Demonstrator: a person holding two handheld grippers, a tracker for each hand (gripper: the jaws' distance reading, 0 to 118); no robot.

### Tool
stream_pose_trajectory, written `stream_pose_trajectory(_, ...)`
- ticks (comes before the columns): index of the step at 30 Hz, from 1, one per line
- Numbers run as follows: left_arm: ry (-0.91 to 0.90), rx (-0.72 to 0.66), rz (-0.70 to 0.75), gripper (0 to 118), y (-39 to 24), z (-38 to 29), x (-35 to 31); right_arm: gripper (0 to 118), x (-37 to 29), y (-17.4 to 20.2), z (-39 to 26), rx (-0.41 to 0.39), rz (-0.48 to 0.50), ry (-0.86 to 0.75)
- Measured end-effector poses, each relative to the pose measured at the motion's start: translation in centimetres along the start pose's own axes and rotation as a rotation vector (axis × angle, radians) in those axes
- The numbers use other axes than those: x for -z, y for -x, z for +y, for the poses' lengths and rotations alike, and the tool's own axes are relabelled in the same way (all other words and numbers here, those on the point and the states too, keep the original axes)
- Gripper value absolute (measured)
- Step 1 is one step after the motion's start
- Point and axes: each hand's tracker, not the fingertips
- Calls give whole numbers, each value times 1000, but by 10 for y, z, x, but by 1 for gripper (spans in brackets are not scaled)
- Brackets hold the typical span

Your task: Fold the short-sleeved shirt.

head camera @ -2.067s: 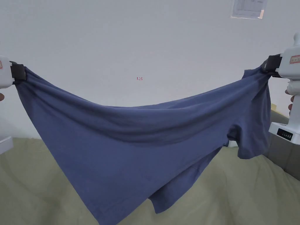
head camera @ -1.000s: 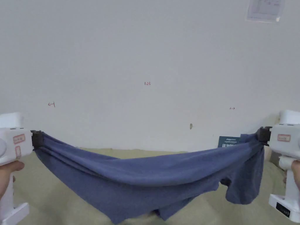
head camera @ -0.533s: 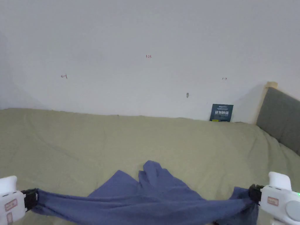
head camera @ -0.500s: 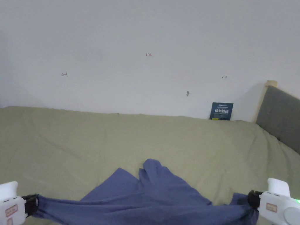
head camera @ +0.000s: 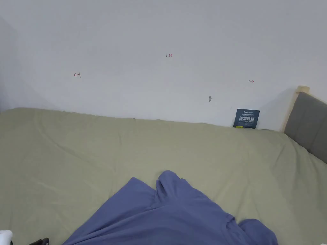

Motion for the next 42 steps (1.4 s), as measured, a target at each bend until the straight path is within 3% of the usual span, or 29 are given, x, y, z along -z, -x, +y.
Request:
stream_pose_trajectory(2,-125,59,-33,88,-7,6,-37,95,-37,15,3,-12,88,-110)
stream_pose_trajectory(5,-376,143,-25,88,-42,4,-102,95,-116,58,8,-132,121,-330)
stream_pose_trajectory(8,-365,212,2,88,-70,10,-136,95,-165,84,0,-159,216,-485)
stream_pose_trajectory(11,-371,195,4,87,-87,12,-156,92,-183,105,1,-223,246,-459)
stream_pose_trajectory(12,-372,184,9,84,-89,12,-159,83,-187,110,2,-229,260,-450)
stream_pose_trajectory(13,-376,177,10,71,-88,12,-161,52,-190,115,1,-236,248,-453)
stream_pose_trajectory(14,-372,180,5,47,-89,13,-160,20,-191,120,1,-277,210,-450)
stream_pose_trajectory(15,-360,196,13,18,-91,14,-159,2,-187,122,1,-316,161,-452)
stream_pose_trajectory(16,-326,221,19,0,-91,16,-154,2,-188,121,-1,-322,174,-465)
stream_pose_trajectory(18,-250,192,-61,0,-83,18,-145,2,-186,118,3,-279,270,-412)
stream_pose_trajectory(19,-244,171,-76,0,-77,18,-140,2,-181,115,3,-250,275,-399)
stream_pose_trajectory(24,-57,166,8,0,-34,19,-98,2,-168,114,1,-254,252,-362)
stream_pose_trajectory(27,70,132,-23,0,-2,10,-63,2,-160,113,1,-234,266,-334)
stream_pose_trajectory(28,95,116,-42,8,7,6,-50,2,-156,115,1,-239,264,-319)
stream_pose_trajectory(29,134,96,-72,33,14,2,-39,2,-152,116,1,-250,263,-305)
stream_pose_trajectory(31,207,89,-60,111,27,-4,-8,2,-146,119,1,-265,253,-288)
stream_pose_trajectory(42,290,11,-63,106,64,-27,101,2,-126,142,6,-334,238,-205)
